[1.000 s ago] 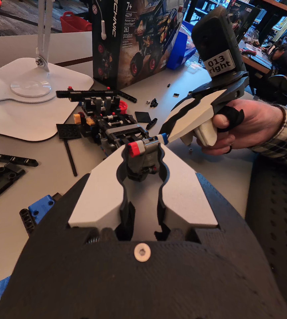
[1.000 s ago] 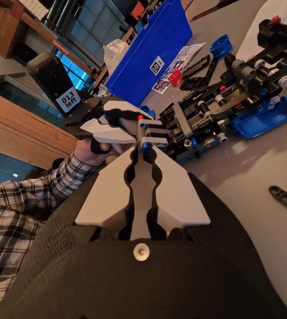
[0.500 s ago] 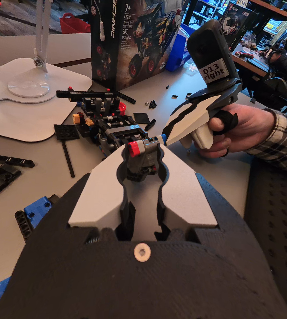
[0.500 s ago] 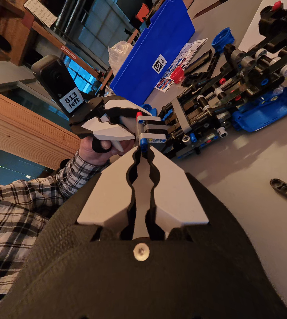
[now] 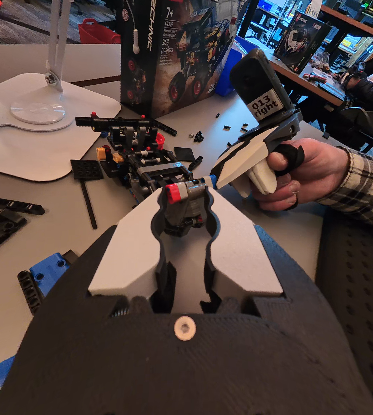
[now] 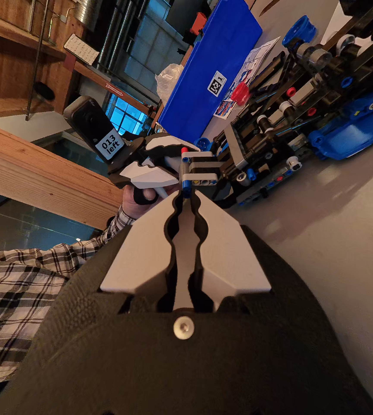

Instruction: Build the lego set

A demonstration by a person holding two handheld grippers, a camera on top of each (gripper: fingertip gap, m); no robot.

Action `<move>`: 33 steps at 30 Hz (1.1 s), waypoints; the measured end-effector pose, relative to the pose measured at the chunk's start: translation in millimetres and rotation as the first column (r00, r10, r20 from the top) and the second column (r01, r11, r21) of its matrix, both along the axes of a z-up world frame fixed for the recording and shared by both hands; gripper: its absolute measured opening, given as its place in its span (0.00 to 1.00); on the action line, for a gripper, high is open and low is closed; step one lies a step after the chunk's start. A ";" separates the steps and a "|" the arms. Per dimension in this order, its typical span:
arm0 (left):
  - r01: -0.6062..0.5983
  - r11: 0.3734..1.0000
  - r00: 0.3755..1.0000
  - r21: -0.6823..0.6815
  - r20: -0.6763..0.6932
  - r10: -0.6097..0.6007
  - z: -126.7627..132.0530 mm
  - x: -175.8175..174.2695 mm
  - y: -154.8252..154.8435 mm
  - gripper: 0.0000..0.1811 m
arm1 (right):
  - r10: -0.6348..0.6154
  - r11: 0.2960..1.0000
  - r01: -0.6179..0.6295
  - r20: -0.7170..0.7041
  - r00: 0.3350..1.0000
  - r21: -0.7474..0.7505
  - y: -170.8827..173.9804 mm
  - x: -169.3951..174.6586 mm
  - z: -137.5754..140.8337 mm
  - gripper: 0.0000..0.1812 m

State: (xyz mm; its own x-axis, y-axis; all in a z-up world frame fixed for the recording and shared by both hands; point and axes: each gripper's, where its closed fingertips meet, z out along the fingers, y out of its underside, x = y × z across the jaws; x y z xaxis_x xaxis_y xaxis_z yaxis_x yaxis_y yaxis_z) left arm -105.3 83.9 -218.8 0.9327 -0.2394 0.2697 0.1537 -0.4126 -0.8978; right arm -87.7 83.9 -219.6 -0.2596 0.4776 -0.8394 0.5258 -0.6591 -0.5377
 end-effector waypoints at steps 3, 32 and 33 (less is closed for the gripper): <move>-0.006 1.000 1.000 -0.004 -0.001 0.006 0.1 -1.2 -0.5 0.17 | -0.011 0.999 0.011 -0.009 1.000 0.038 0.5 -0.7 0.3 0.03; 0.001 1.000 1.000 0.002 0.006 -0.001 0.4 -1.3 -1.0 0.18 | -0.014 0.974 0.022 -0.035 0.999 0.226 4.8 2.1 0.2 0.05; 0.004 1.000 1.000 0.004 0.008 -0.004 1.1 -1.2 -1.2 0.19 | -0.017 0.970 0.026 -0.036 0.999 0.242 6.2 2.7 0.3 0.05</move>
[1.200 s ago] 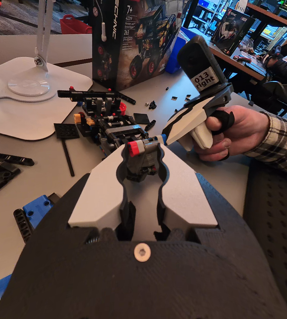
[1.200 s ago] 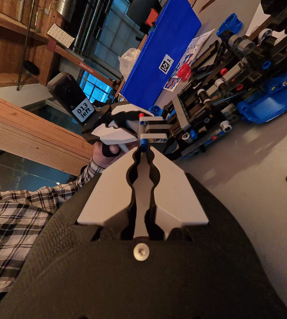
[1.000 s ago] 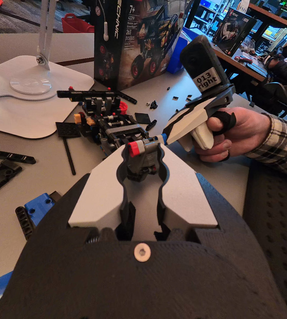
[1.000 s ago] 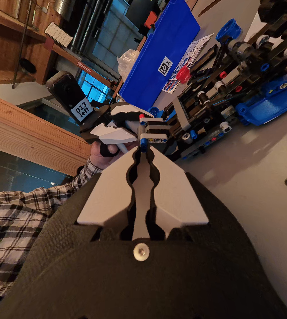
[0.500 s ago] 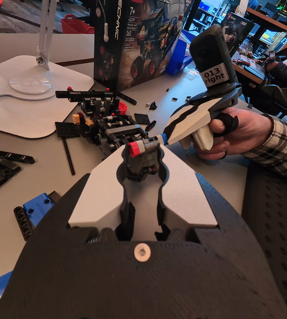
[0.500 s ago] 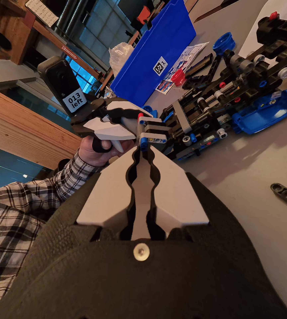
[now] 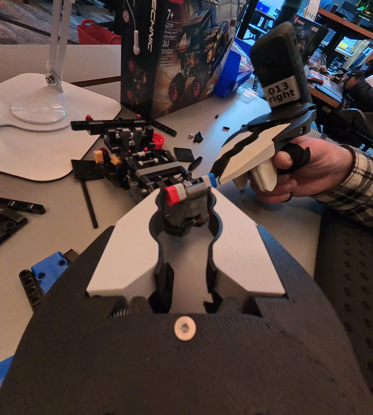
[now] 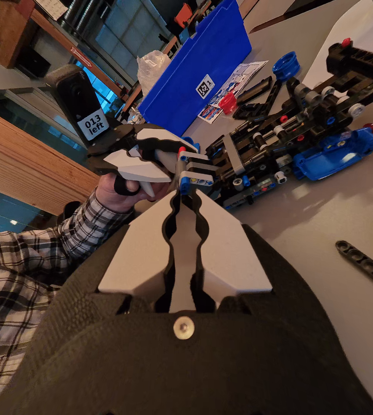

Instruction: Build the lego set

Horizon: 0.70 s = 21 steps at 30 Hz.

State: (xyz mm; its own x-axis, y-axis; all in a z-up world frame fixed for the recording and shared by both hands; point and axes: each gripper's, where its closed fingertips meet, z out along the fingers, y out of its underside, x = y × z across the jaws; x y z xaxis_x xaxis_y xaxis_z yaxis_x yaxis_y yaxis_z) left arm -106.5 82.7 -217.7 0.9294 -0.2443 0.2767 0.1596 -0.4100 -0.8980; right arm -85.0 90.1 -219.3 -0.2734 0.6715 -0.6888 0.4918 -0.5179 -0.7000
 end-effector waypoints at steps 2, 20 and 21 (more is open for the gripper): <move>0.009 1.000 1.000 -0.001 0.010 -0.009 1.3 1.2 -1.1 0.23 | -0.005 1.000 0.005 -0.002 1.000 0.022 2.2 0.9 0.5 0.05; -0.013 0.998 0.988 -0.058 -0.156 0.004 -11.2 1.0 -0.9 0.23 | -0.022 0.996 0.025 -0.025 0.999 0.090 14.4 5.1 3.8 0.04; 0.000 0.998 0.987 -0.057 -0.158 -0.009 -10.7 2.6 -1.7 0.23 | -0.022 0.995 0.024 -0.025 0.999 0.098 15.1 5.4 3.7 0.04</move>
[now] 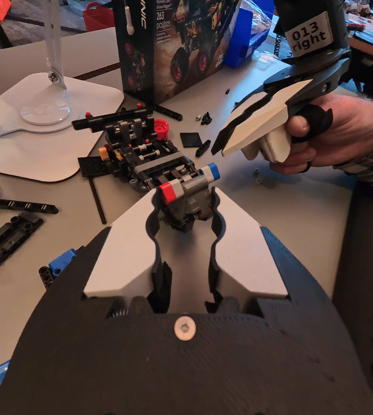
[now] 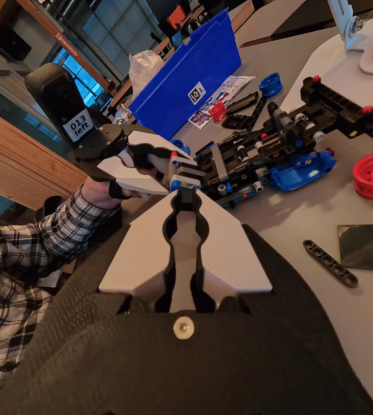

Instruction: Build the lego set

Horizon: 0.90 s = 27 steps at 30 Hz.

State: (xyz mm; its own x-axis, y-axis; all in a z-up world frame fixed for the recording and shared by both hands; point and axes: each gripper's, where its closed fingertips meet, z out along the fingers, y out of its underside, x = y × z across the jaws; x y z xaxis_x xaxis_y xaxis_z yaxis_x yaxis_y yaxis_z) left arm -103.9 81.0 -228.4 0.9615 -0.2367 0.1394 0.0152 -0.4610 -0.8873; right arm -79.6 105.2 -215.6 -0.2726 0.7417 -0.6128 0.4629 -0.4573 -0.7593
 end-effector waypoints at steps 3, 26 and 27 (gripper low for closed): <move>0.037 0.999 0.999 -0.007 -0.009 -0.038 0.7 4.2 -2.7 0.23 | -0.004 1.000 0.004 -0.005 1.000 0.018 2.5 1.0 1.1 0.04; 0.146 0.989 0.988 -0.020 0.054 -0.145 6.5 2.6 -26.4 0.26 | -0.010 0.994 0.014 -0.046 0.999 0.104 9.2 7.0 10.3 0.06; 0.148 0.989 0.988 -0.025 0.049 -0.147 5.0 3.6 -26.4 0.26 | -0.011 0.994 0.016 -0.046 0.999 0.108 9.4 7.3 10.3 0.06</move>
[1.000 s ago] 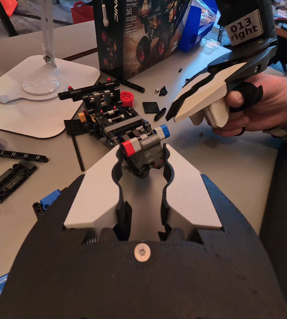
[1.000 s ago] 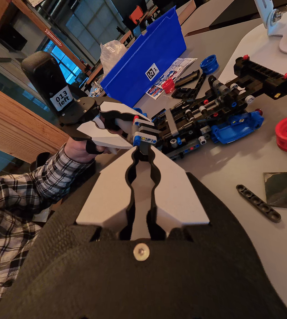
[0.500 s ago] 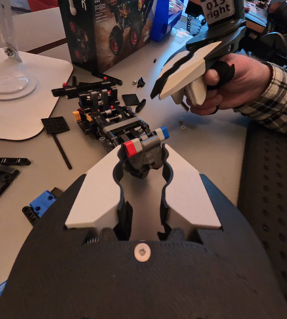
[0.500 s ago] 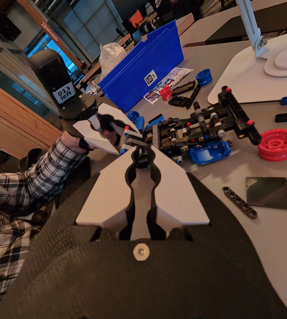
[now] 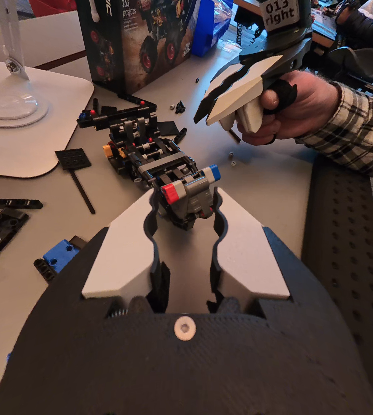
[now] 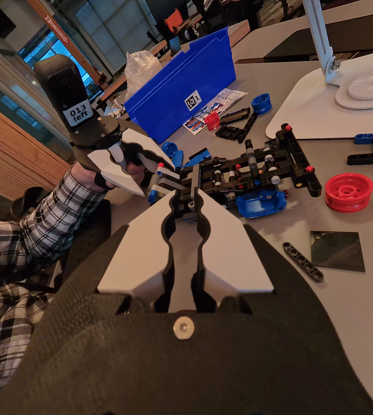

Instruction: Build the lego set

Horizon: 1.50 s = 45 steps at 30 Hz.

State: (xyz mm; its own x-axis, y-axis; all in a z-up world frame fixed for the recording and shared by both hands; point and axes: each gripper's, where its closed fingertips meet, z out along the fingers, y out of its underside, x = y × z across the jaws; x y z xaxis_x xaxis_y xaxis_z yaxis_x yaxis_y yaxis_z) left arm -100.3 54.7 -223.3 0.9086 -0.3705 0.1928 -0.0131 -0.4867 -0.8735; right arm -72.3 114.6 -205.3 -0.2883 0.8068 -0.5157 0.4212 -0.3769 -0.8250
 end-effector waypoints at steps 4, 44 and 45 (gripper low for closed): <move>0.013 0.999 0.999 -0.029 -0.043 -0.014 -9.3 5.2 1.1 0.25 | -0.006 1.000 0.006 -0.006 1.000 0.016 1.2 1.2 1.3 0.06; -0.062 0.997 0.968 -0.036 -0.246 0.051 -9.4 -34.5 -13.2 0.23 | -0.047 0.996 0.048 -0.011 0.999 0.081 17.7 7.5 -0.3 0.07; -0.064 0.997 0.966 -0.042 -0.252 0.051 -11.2 -34.7 -13.1 0.23 | -0.047 0.995 0.048 -0.011 0.999 0.083 17.7 7.7 -0.5 0.07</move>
State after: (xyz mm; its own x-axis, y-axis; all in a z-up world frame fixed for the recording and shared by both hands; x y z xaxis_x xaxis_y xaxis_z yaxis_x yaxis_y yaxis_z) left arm -134.9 41.5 -234.5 0.9498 -0.3118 -0.0269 -0.1991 -0.5358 -0.8206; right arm -64.6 132.3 -205.8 -0.2529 0.8596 -0.4439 0.3971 -0.3261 -0.8579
